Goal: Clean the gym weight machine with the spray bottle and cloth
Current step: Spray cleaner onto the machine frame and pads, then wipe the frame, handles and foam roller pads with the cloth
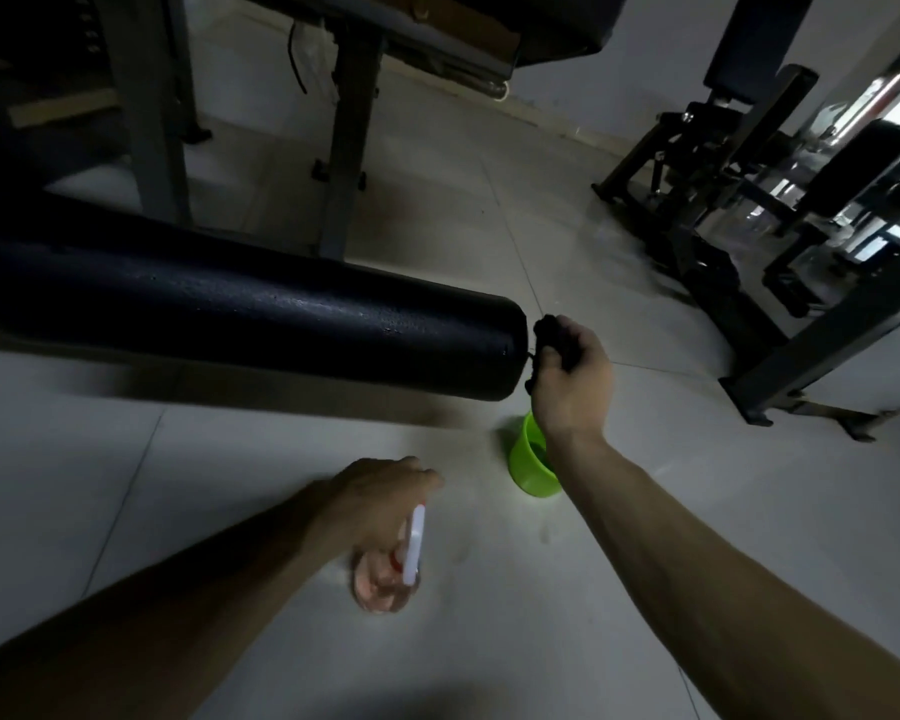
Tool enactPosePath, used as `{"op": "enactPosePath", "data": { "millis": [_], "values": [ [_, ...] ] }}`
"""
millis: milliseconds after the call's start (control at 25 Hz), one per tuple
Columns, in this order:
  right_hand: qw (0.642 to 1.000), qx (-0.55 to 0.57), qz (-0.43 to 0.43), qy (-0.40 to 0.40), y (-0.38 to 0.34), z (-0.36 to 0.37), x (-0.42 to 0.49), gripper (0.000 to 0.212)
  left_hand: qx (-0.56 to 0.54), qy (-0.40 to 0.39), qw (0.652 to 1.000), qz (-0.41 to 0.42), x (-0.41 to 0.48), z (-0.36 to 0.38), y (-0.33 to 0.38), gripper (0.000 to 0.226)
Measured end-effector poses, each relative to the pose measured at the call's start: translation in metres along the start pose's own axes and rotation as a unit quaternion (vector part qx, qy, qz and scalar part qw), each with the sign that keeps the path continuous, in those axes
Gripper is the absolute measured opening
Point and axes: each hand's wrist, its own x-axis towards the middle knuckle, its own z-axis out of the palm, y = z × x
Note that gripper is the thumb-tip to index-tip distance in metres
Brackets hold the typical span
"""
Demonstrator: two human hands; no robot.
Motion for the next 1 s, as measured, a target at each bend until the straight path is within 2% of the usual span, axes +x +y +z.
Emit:
{"op": "enactPosePath", "data": {
  "millis": [40,80,160,240,320,440,560,720,760,840,1000],
  "values": [
    [0.999,-0.032,-0.041,-0.003,-0.002,0.005,0.003,0.038,0.026,0.032,0.999,0.007,0.000,-0.015,0.003,0.058],
    [0.994,-0.070,-0.085,-0.004,-0.003,0.009,0.004,0.042,0.054,0.099,0.993,0.024,-0.001,-0.032,0.006,0.051],
    [0.976,-0.137,-0.170,-0.020,-0.006,0.020,0.000,0.050,0.092,0.278,0.955,0.045,-0.006,-0.072,0.005,0.042],
    [0.950,-0.209,-0.224,-0.065,-0.005,0.031,-0.011,0.059,0.079,0.420,0.904,0.013,-0.020,-0.107,-0.006,0.042],
    [0.934,-0.237,-0.253,-0.091,-0.009,0.050,-0.021,0.064,0.059,0.487,0.869,-0.059,-0.041,-0.126,-0.036,0.053],
    [0.926,-0.239,-0.274,-0.101,-0.032,0.085,-0.037,0.063,0.062,0.510,0.839,-0.182,-0.076,-0.125,-0.088,0.074],
    [0.908,-0.234,-0.323,-0.128,-0.054,0.122,-0.059,0.060,0.027,0.525,0.808,-0.266,-0.110,-0.117,-0.127,0.101],
    [0.868,-0.215,-0.406,-0.190,-0.084,0.188,-0.097,0.059,-0.118,0.533,0.766,-0.340,-0.147,-0.116,-0.169,0.132],
    [0.855,-0.210,-0.423,-0.212,-0.092,0.206,-0.108,0.059,-0.175,0.539,0.755,-0.329,-0.154,-0.114,-0.178,0.132],
    [0.830,-0.198,-0.457,-0.251,-0.108,0.241,-0.130,0.059,-0.283,0.554,0.727,-0.290,-0.165,-0.111,-0.192,0.116],
    [0.790,-0.161,-0.501,-0.315,-0.143,0.299,-0.163,0.053,-0.351,0.561,0.708,-0.246,-0.174,-0.111,-0.199,0.063]
  ]
}}
